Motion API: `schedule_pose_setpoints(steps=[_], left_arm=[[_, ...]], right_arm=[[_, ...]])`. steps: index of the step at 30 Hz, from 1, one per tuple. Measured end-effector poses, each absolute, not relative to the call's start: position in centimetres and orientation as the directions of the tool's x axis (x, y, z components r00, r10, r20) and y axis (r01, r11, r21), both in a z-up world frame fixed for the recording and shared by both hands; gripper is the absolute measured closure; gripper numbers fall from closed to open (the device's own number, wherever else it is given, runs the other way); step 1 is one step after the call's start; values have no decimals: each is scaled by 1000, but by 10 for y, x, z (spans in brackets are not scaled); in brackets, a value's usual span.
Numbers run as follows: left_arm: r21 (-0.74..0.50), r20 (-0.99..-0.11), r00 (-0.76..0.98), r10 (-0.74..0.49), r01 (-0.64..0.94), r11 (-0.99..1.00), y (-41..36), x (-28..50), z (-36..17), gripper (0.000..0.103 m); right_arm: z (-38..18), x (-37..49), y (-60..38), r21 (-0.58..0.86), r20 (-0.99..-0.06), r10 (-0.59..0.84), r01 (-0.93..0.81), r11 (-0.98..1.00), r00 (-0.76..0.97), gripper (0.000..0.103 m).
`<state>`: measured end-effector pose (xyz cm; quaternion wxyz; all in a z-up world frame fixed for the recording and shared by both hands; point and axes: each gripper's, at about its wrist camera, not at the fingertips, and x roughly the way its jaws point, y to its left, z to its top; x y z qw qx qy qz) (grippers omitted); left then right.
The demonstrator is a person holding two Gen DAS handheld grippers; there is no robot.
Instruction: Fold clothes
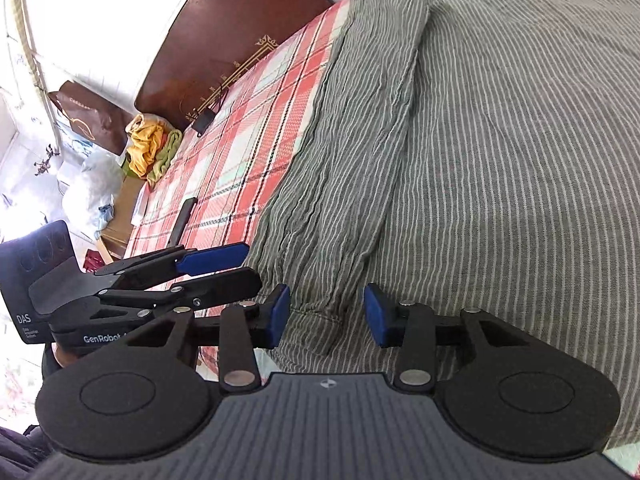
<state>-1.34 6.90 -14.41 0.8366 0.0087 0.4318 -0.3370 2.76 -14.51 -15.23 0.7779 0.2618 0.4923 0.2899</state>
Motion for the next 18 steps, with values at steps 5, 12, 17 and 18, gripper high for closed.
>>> schedule_pose_setpoints(steps=[5, 12, 17, 18], left_arm=[[-297, -746, 363, -558, 569, 767, 65, -9, -148, 73], [-354, -719, 347, -602, 562, 747, 73, -10, -138, 73], [-352, -749, 303, -589, 571, 742, 63, -14, -152, 73], [-350, -757, 297, -582, 567, 745, 62, -14, -156, 73]], right_arm=[[-154, 28, -140, 701, -611, 716, -190, 688, 338, 98], [-120, 17, -152, 706, -532, 730, -252, 662, 428, 98], [-123, 16, -158, 711, -539, 717, -218, 669, 443, 98], [-128, 16, -161, 713, -550, 711, -197, 673, 438, 98]])
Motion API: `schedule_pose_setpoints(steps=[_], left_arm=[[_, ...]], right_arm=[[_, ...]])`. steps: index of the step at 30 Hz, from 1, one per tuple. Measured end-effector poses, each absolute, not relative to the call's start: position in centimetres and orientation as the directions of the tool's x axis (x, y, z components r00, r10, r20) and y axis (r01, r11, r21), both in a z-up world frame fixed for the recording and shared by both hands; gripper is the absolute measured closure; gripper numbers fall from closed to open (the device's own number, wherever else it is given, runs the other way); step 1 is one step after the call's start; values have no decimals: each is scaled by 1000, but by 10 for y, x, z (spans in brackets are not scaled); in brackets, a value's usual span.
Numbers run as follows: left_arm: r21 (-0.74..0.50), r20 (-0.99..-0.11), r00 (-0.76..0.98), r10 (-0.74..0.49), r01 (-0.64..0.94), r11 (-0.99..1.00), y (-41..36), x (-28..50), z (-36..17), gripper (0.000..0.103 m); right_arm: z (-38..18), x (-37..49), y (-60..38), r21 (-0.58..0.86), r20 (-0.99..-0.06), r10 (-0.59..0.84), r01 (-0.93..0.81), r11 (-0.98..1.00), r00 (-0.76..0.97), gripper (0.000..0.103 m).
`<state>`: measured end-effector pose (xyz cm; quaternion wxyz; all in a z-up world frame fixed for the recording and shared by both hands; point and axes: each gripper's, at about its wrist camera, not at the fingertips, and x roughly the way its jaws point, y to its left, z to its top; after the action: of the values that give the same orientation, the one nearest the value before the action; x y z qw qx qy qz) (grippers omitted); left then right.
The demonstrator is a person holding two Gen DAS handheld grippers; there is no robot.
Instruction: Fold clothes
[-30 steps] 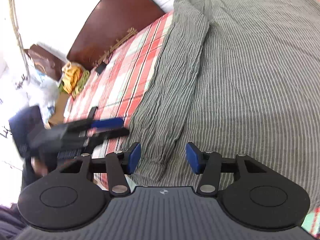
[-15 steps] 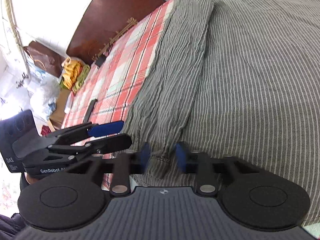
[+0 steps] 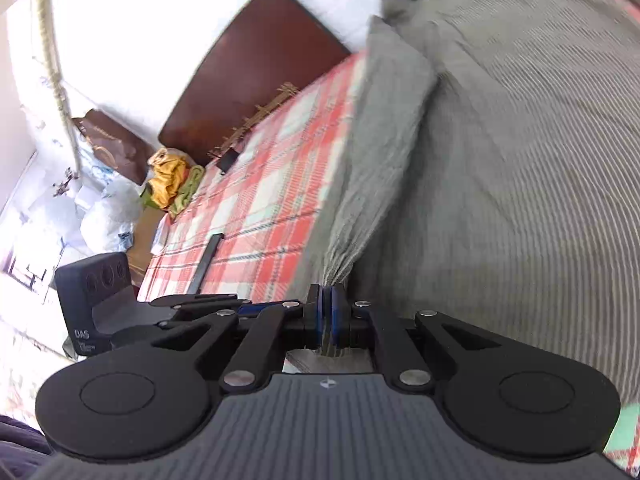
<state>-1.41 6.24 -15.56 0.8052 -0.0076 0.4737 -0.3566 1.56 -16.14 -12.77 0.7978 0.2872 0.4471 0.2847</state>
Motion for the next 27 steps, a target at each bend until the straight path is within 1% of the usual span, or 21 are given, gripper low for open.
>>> schedule_pose_setpoints(steps=[2, 3, 4, 5, 6, 7, 8, 9, 13, 17, 20, 21, 22, 23, 24, 25, 26, 27], left_arm=[[-349, -769, 287, -572, 560, 751, 63, -15, -161, 73], [-353, -766, 289, -574, 558, 751, 65, -15, -160, 73], [-353, -760, 299, -577, 556, 753, 69, -16, -157, 72], [-349, -753, 315, -578, 553, 757, 73, -19, -153, 67], [-343, -747, 332, -576, 549, 762, 78, -21, -150, 59], [-334, -744, 349, -570, 545, 769, 82, -22, -147, 56], [-325, -739, 366, -565, 540, 776, 87, -24, -144, 51], [-317, -735, 383, -559, 535, 783, 92, -26, -141, 51], [-314, -743, 394, -542, 509, 801, 97, -24, -144, 49], [-339, -757, 368, -540, 485, 806, 93, -17, -157, 49], [-339, -761, 349, -546, 504, 794, 86, -15, -160, 49], [-334, -764, 344, -546, 513, 791, 84, -15, -161, 53], [-326, -766, 342, -544, 522, 788, 82, -16, -160, 58], [-315, -767, 344, -542, 533, 785, 82, -17, -159, 60], [-310, -764, 347, -543, 541, 782, 82, -16, -156, 60], [-311, -758, 353, -549, 545, 779, 84, -15, -153, 60], [-311, -752, 358, -554, 549, 776, 85, -14, -150, 60], [-301, -747, 370, -552, 552, 777, 86, -12, -146, 58]], right_arm=[[-139, 17, -165, 707, -584, 695, -158, 689, 419, 98], [-145, 18, -166, 702, -602, 686, -138, 699, 409, 95], [-150, 19, -167, 687, -626, 665, -115, 717, 406, 94], [-153, 18, -169, 682, -635, 656, -103, 724, 407, 93], [-153, 17, -173, 689, -629, 661, -101, 718, 408, 86], [-151, 15, -175, 694, -620, 666, -105, 712, 416, 82], [-149, 13, -177, 697, -611, 668, -111, 708, 424, 71], [-145, 10, -177, 687, -608, 661, -126, 716, 439, 66], [-135, 5, -177, 652, -603, 639, -168, 740, 478, 66], [-145, 13, -172, 648, -627, 634, -150, 747, 452, 66], [-152, 16, -165, 647, -640, 637, -144, 748, 430, 67], [-154, 16, -163, 647, -641, 639, -149, 748, 425, 74], [-155, 16, -161, 646, -643, 644, -157, 747, 415, 85], [-154, 16, -159, 660, -636, 663, -168, 733, 395, 94], [-154, 16, -157, 668, -631, 677, -178, 722, 378, 94], [-152, 15, -156, 649, -645, 664, -187, 737, 379, 94], [-151, 15, -155, 630, -659, 650, -195, 752, 379, 91], [-150, 15, -155, 613, -670, 638, -202, 764, 380, 89]])
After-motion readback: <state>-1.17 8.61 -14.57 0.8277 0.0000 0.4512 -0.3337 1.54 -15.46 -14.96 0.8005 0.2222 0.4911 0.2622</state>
